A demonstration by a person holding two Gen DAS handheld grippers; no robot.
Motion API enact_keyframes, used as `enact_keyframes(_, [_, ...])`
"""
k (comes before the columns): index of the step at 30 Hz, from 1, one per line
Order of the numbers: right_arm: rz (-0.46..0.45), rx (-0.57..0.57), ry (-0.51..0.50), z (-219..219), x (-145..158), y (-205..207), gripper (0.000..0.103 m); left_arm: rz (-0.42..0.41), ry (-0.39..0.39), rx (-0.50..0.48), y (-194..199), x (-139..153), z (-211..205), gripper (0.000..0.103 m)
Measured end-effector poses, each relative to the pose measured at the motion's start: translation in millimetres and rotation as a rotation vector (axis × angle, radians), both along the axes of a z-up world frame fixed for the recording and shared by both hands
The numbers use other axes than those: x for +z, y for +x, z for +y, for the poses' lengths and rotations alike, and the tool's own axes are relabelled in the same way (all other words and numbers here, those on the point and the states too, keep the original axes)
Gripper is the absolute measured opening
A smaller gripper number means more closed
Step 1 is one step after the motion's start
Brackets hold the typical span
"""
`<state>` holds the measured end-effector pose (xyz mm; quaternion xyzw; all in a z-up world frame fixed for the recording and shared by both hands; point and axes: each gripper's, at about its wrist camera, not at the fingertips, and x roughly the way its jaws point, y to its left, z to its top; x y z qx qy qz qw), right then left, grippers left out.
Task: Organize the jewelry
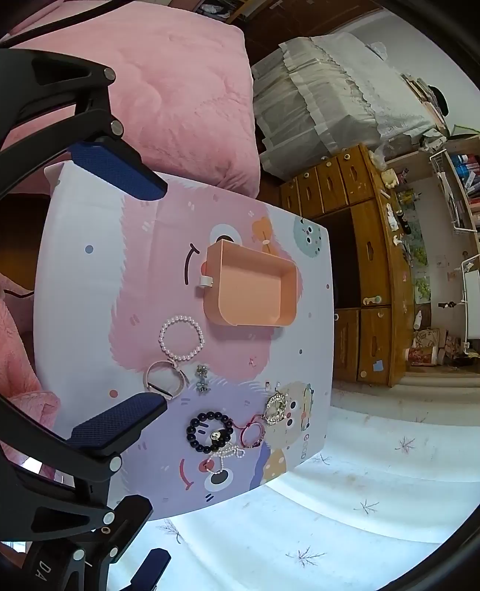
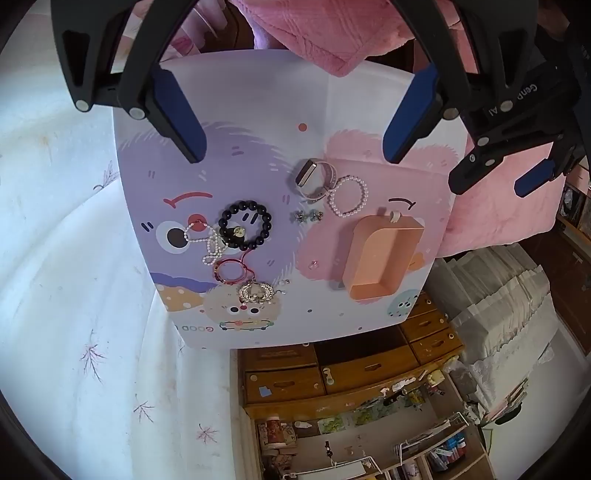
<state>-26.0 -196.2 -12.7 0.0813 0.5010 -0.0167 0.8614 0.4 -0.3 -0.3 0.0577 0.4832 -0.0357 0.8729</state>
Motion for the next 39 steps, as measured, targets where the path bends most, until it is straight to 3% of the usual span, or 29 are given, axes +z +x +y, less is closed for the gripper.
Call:
enact_keyframes(8, [-0.004, -0.003, -0.012, 5.3, -0.5, 0.8, 0.097, -0.009, 0.023, -0.014, 2.2, 2.0, -14.0, 0.102])
enact_keyframes(39, [-0.001, 0.005, -0.018, 7.1, 0.6, -0.2, 0.097, -0.025, -0.017, -0.042, 1.5, 3.8, -9.9, 0.102])
